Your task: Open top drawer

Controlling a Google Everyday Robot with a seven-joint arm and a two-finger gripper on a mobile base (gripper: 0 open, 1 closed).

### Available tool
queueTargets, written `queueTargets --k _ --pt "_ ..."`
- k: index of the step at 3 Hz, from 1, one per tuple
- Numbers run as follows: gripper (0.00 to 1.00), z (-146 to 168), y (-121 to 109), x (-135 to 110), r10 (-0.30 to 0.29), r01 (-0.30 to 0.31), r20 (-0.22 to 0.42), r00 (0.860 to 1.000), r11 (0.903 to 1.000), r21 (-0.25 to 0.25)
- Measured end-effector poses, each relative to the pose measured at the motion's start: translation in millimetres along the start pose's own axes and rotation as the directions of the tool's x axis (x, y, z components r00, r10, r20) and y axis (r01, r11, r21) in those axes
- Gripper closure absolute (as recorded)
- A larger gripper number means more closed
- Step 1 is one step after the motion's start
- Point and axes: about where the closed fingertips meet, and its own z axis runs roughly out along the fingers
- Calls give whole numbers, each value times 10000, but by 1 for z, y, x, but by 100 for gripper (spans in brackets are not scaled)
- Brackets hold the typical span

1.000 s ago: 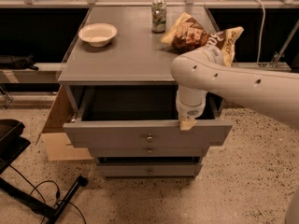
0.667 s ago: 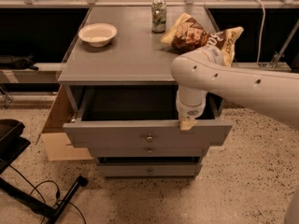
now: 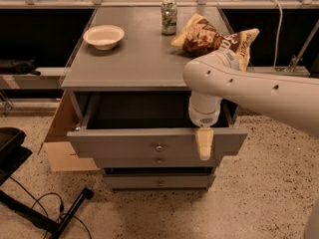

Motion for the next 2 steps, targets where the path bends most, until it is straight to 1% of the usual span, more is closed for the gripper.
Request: queueTargets --k 1,2 --pt "0 0 0 0 1 -1 0 10000 10000 -2" --pt "19 24 28 5 442 -448 -122 9989 9975 -545"
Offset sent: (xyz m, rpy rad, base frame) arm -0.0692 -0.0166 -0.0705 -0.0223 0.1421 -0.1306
